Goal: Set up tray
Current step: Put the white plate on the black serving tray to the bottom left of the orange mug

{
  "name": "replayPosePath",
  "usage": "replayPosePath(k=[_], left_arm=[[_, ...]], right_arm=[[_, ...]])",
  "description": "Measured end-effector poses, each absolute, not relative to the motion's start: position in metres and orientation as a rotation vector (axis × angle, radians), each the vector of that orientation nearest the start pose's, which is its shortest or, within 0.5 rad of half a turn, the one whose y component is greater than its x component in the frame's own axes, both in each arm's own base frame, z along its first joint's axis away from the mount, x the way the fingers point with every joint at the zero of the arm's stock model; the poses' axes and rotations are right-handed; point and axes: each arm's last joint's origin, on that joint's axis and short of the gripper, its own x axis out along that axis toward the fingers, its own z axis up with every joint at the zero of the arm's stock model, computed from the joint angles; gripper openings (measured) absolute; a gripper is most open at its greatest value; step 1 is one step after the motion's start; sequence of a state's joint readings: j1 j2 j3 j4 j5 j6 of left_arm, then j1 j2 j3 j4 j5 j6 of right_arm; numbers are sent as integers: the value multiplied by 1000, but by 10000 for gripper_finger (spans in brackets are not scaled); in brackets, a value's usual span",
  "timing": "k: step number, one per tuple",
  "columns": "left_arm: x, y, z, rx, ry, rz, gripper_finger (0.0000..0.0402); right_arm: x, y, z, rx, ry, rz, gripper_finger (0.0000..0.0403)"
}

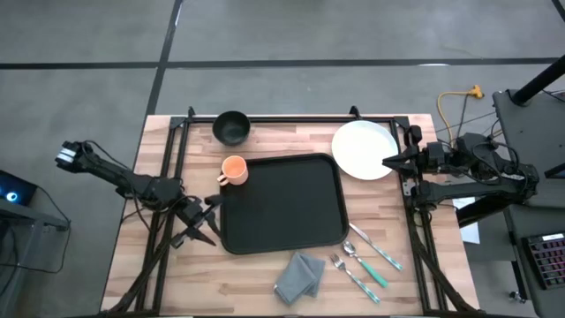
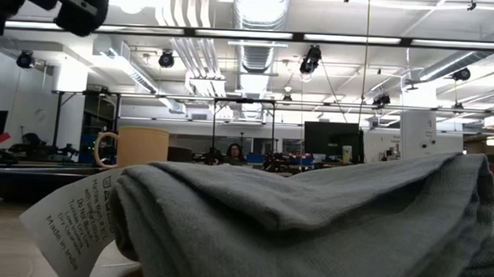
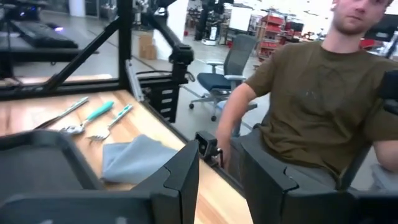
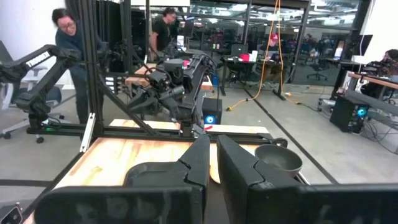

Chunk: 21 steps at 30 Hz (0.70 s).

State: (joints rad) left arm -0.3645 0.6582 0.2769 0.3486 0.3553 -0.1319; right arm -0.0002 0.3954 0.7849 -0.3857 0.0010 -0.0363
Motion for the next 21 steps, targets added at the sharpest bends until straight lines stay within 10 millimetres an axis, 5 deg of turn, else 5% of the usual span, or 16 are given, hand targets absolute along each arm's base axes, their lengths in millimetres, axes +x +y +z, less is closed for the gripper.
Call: replayPosePath(k=[21], left_arm=[[109,-92,204,-58,18,-1035,93]], right_arm=[[77,0,354,-36,-4,-2,22]])
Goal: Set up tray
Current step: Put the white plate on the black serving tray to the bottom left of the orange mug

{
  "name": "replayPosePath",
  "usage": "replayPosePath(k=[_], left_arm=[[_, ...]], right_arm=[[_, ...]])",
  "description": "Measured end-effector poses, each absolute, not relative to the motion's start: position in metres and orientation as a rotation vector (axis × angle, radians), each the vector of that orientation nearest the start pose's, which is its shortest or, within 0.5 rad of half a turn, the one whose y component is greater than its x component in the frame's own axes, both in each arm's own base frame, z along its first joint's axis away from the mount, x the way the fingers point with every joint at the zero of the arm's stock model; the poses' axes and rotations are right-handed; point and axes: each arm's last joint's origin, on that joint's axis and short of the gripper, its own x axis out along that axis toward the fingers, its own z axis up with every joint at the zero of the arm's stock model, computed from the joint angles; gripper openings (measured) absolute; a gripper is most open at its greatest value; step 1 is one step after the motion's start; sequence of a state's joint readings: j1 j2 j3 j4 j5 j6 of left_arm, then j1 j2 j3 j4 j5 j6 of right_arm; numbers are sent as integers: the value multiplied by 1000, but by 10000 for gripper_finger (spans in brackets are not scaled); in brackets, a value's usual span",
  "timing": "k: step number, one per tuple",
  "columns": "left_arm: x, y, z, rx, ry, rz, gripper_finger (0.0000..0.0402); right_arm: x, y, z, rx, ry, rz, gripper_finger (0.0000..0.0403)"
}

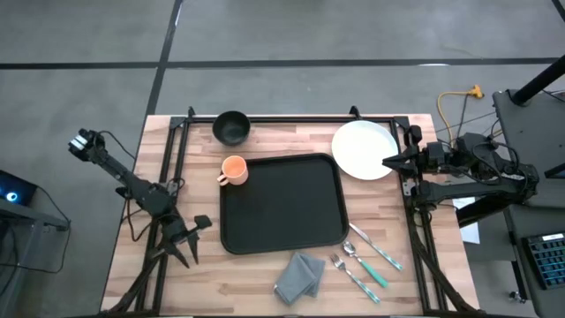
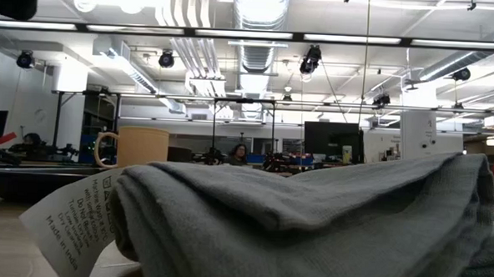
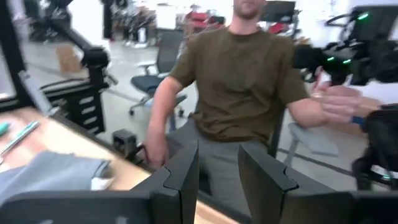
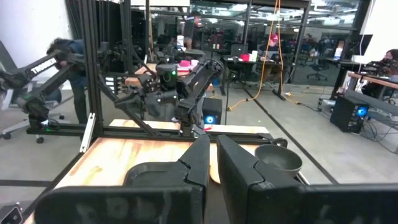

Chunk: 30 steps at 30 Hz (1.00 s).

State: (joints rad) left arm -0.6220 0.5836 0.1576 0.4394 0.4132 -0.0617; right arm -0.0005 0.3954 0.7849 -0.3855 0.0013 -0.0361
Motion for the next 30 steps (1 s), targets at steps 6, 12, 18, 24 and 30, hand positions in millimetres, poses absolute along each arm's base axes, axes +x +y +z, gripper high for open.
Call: replayPosePath(k=[6,12,18,24,30], left_arm=[[98,-85,196,-62,-31,-1052,93],[88,-77,194,-73,-129,-1034,93],[81,-68,192,-79,-235,-913,93],[80,-64,185,-60,-168,-821,93],[79,-64,178,-45,-98,-822,93]], right_arm=[[77,0,354,-36,-4,-2,22],[77,0,354,-34,-4,-1,22],[77,0,354,-36,-4,-1,22],[77,0,354,-35,-4,-1,22],[77,0,354,-34,-4,-1,22]])
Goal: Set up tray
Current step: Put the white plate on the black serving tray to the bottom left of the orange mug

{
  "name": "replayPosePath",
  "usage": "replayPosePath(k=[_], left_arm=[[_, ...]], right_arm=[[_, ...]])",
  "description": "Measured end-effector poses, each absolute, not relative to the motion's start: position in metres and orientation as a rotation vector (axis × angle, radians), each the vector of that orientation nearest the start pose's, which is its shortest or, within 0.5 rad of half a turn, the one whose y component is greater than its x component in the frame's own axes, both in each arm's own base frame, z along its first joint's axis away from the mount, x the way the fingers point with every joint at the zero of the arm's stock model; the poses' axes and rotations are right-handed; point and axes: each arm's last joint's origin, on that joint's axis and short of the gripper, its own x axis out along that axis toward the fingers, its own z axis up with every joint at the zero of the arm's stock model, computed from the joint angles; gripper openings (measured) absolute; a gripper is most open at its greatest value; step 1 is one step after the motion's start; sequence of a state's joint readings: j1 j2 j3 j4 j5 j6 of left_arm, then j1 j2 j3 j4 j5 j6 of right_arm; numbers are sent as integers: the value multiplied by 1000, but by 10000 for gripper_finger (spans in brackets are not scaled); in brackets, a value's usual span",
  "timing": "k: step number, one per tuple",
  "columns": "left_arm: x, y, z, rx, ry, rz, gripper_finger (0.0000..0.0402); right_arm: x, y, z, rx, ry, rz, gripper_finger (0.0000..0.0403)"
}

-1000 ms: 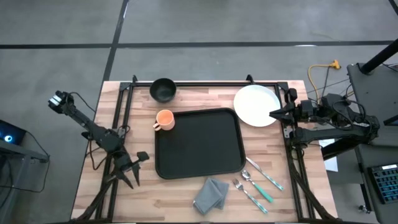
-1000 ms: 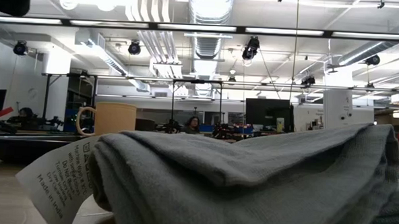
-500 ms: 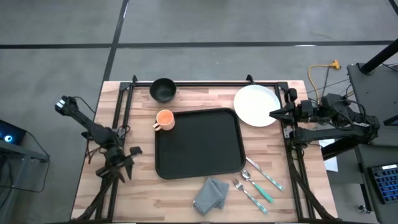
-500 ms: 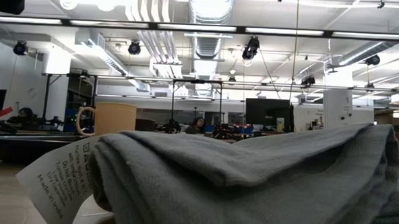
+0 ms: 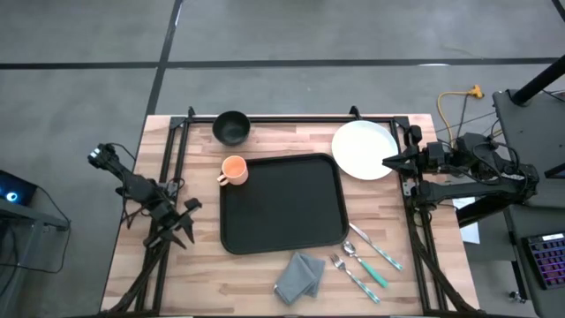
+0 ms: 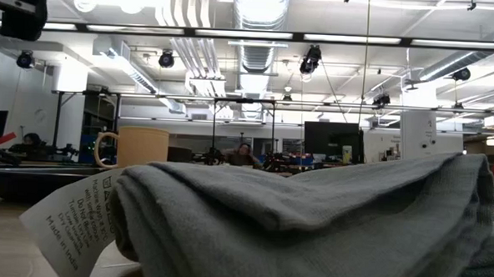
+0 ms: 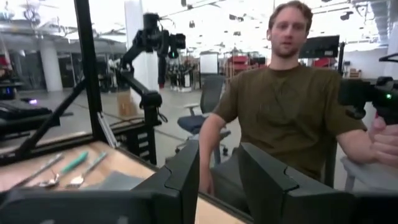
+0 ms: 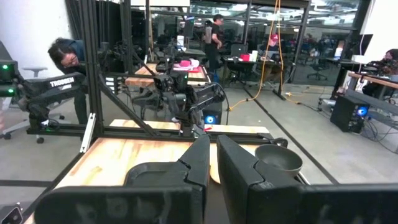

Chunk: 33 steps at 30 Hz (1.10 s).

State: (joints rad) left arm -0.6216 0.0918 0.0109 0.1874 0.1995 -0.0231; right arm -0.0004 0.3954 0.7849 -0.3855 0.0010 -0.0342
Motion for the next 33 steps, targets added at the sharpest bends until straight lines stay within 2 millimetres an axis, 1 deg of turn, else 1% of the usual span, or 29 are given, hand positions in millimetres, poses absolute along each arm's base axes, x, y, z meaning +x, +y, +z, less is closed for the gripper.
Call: replayPosePath(k=[11,17,23,33], left_arm=[[78,-63,167,-18,10,-815,93],[78,-62,168,-18,17,-802,93],[78,-62,168,-59,37,-802,93],[78,-62,168,-59,39,-803,93]], right_arm=[[77,0,354,-36,-4,-2,22],[77,0,354,-34,-4,-2,22],[77,0,354,-36,-4,-2,22],[77,0,354,-36,-4,-2,22]])
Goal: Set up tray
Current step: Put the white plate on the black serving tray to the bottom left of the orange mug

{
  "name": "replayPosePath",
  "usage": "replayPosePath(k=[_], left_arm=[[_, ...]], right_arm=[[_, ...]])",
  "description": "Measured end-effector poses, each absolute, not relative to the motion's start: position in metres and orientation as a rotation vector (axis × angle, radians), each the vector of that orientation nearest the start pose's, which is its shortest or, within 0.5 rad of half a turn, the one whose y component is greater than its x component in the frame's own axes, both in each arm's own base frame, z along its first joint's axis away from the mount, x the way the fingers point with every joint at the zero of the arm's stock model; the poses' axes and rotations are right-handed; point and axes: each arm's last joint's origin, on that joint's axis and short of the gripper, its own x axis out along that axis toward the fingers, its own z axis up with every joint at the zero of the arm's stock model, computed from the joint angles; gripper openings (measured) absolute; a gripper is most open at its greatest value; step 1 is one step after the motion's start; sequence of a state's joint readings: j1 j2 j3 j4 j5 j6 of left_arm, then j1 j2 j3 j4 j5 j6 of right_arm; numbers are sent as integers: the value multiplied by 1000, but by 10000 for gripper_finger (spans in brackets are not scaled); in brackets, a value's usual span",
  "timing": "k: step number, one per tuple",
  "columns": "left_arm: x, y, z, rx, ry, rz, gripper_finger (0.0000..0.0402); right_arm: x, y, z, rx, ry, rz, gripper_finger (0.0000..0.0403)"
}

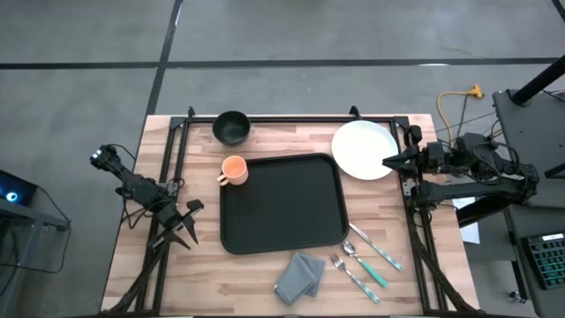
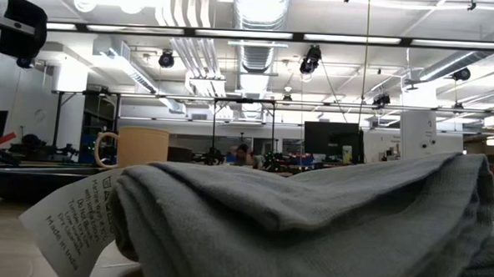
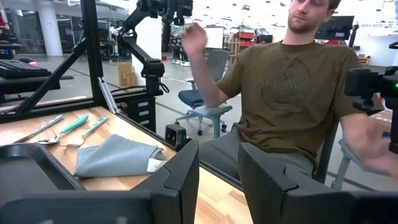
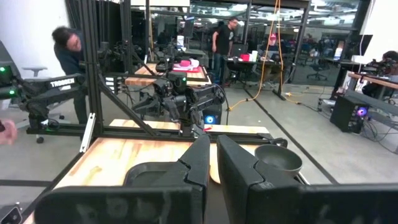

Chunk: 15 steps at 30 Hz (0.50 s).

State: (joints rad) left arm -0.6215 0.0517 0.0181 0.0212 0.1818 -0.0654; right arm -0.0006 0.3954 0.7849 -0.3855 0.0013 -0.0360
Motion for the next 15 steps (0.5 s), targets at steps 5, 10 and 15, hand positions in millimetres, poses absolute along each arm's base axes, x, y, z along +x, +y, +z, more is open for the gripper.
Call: replayPosePath(k=[5,10,15], left_arm=[[78,-62,168,-59,40,-803,93],[78,-62,168,-59,40,-803,93],[78,-62,168,-59,41,-803,93]], right_arm=[[77,0,354,-36,-4,-2,22],[77,0,354,-35,-4,-2,22],[77,0,355,-22,-15,-1,22]])
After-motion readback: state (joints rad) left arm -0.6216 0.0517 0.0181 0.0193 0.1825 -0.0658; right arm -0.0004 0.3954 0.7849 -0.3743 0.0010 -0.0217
